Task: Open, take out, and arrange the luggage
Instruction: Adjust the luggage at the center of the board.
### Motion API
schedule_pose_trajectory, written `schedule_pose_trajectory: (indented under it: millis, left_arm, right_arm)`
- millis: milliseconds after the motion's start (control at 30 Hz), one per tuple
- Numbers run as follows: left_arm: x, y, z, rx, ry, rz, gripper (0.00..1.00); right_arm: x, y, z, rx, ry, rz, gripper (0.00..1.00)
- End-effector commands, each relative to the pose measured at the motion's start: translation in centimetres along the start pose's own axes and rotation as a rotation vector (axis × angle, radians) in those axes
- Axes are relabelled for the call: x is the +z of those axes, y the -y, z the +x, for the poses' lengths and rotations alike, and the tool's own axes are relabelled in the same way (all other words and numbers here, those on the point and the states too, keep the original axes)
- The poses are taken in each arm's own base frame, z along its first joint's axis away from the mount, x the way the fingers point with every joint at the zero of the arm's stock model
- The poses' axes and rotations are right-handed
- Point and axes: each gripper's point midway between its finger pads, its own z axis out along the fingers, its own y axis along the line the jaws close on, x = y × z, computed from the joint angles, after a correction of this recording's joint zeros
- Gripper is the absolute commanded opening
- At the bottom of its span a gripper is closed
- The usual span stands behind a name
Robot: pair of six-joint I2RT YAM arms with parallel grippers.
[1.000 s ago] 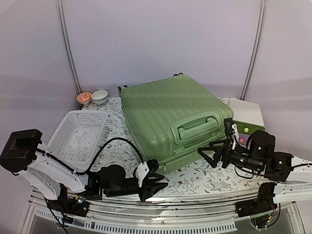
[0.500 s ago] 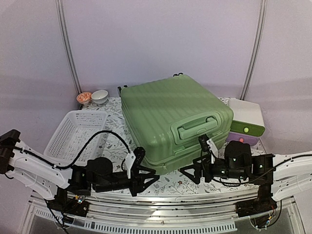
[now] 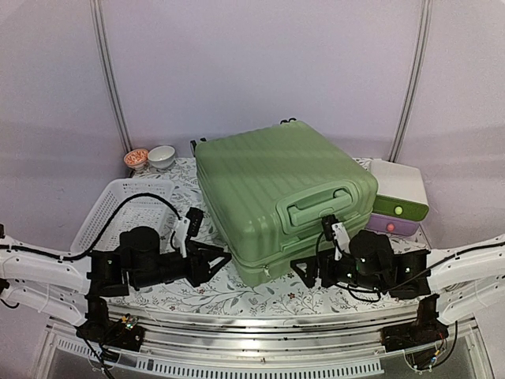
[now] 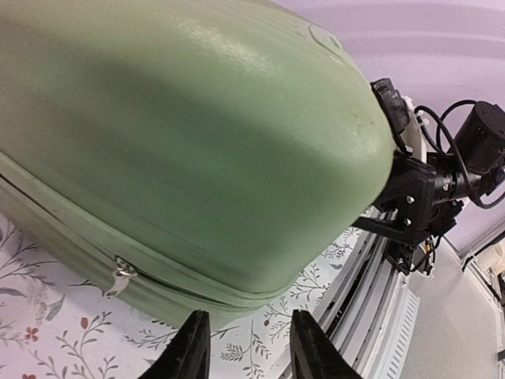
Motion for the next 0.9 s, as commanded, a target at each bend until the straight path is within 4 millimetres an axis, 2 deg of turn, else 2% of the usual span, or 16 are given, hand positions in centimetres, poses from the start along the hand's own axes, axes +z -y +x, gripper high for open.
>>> schedule_pose_trajectory:
  millis: [0, 133, 233, 367, 433, 600, 700, 733, 867]
  left_arm:
    - [-0.9, -1.3, -0.2, -0.005, -0.024, -0.035, 0.38]
    - [-1.8, -1.8, -1.1, -0.033, 0.022, -0.042, 0.44]
    - [-2.2, -2.5, -1.4, -0.059, 0.051, -0.052, 0.49]
    - [-2.4, -2.9, -1.6, -0.083, 0.08, -0.039, 0.57]
    - [-2.4, -3.3, -1.7, -0.092, 0.09, -0.057, 0.74]
    - [-2.9, -4.6, -2.6, -0.136, 0.123, -0.14, 0.93]
    - [-2.9, -4.0, -3.2, -0.126, 0.134, -0.099, 0.95]
    - [-2.9, -3.5, -3.4, -0.102, 0.136, -0.074, 0.96]
    - [-2.4, -2.7, -3.5, -0.064, 0.129, -0.035, 0.95]
  right_arm:
    - [1.1, 2.3, -3.2, 0.08, 0.054, 0.042, 0.99]
    - [1.8, 2.8, -6.0, 0.044, 0.101, 0.059, 0.99]
    - [2.5, 4.1, -7.6, 0.053, 0.097, 0.063, 0.99]
    - [2.4, 3.6, -8.3, 0.054, 0.106, 0.023, 0.99]
    - [2.1, 3.3, -7.6, 0.062, 0.103, -0.007, 0.99]
    - [1.0, 1.1, -6.0, 0.015, 0.138, -0.02, 1.0]
    - [0.6, -0.5, -5.0, -0.012, 0.164, -0.047, 0.98]
    - [0.7, -0.9, -4.2, -0.017, 0.163, -0.064, 0.96]
    - [1.2, -2.4, -3.5, -0.046, 0.202, -0.105, 0.8]
